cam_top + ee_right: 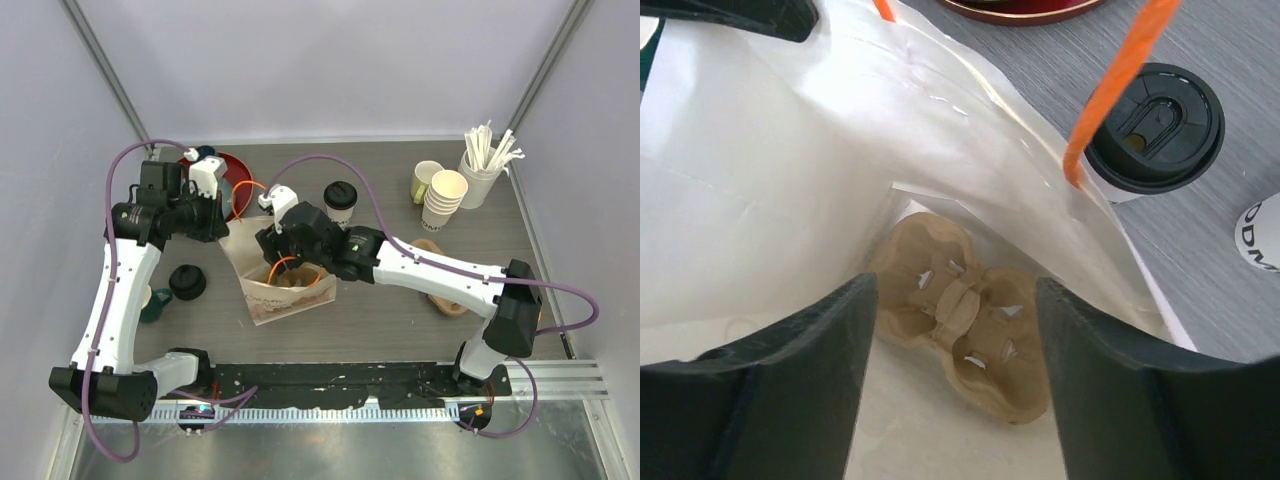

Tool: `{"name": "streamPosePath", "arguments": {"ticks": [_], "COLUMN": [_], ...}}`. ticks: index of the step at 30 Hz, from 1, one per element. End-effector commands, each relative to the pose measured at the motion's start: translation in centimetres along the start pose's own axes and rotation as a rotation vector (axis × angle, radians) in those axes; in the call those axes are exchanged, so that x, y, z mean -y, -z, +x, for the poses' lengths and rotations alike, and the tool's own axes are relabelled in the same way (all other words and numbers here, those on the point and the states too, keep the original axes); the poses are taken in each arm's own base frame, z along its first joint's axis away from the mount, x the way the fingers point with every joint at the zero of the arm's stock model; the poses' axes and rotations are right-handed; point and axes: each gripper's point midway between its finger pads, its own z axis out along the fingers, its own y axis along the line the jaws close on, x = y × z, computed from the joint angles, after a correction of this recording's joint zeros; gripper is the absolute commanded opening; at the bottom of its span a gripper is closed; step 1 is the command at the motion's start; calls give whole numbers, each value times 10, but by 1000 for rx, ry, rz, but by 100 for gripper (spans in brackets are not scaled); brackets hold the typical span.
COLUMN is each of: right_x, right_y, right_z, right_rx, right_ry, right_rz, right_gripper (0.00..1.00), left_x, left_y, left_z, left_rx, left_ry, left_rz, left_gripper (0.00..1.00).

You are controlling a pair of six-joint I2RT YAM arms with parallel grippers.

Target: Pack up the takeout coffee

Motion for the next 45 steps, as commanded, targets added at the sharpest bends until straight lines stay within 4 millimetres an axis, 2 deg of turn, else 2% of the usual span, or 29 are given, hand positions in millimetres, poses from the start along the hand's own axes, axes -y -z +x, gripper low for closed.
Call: {"name": "streamPosePath", "arguments": {"ticks": [1, 5, 6, 9, 13, 18, 20, 21, 22, 23, 24, 27, 30, 33, 35, 38, 40, 41, 42, 44, 45], "right_x": [19, 20, 19, 16, 9, 0, 4, 4, 5, 6, 6, 8, 3, -12, -18, -23, -17, -7, -3, 6, 8], "right_y": [7, -9, -16, -26, -41, -54, -59, -59, -59, -55, -52, -41, -31, -25, -21, -19, -29, -35, -36, -49, -51], "right_z": [-15, 13, 23, 42, 69, 99, 114, 115, 115, 106, 98, 76, 72, 79, 81, 83, 93, 96, 99, 123, 128], "right_rx": [21, -62, -90, -151, -220, -292, -329, -332, -325, -293, -264, -164, -125, -121, -119, -102, -156, -193, -249, -354, -386], "right_ry": [-34, -20, -10, 27, 93, 183, 188, 188, 175, 167, 160, 165, 263, 365, 381, 391, 358, 326, 281, 252, 245], "right_rz": [63, 62, 61, 36, -18, -81, -71, -67, -57, -48, -48, -44, -56, -113, -148, -190, -170, -154, -145, -140, -133], "right_gripper": [65, 43, 32, 15, 2, 1, 1, 1, 2, 10, 14, 15, 14, 16, 22, 25, 22, 14, 11, 3, 2], "left_x": [-5, -3, -3, -2, 0, 2, 0, -1, -3, -8, -10, -15, -19, -21, -21, -20, -10, -7, -5, -1, 0], "left_y": [0, 0, -1, -2, -3, -6, -5, -5, -6, -7, -7, -11, -13, -14, -15, -14, -11, -9, -5, 0, 0], "left_z": [2, 2, 2, 1, 0, -2, -2, -3, -3, -2, -2, -1, -3, -5, -4, -4, -5, -6, -8, -11, -11], "left_rx": [-13, -16, -16, -16, -12, -12, -10, -10, -9, -12, -12, -22, -25, -23, -30, -32, -18, -11, 4, 18, 17], "left_ry": [-15, -12, -9, -4, 6, 20, 19, 19, 20, 20, 24, 31, 42, 46, 51, 50, 40, 31, 24, 10, 2], "left_rz": [-24, -16, -13, -5, 7, 21, 10, 1, -10, -34, -47, -66, -87, -94, -96, -89, -41, -28, -19, -6, -1], "left_gripper": [0, 0, 0, 0, 0, 0, 0, 0, 0, 0, 0, 0, 0, 0, 0, 0, 0, 0, 0, 0, 0]}}
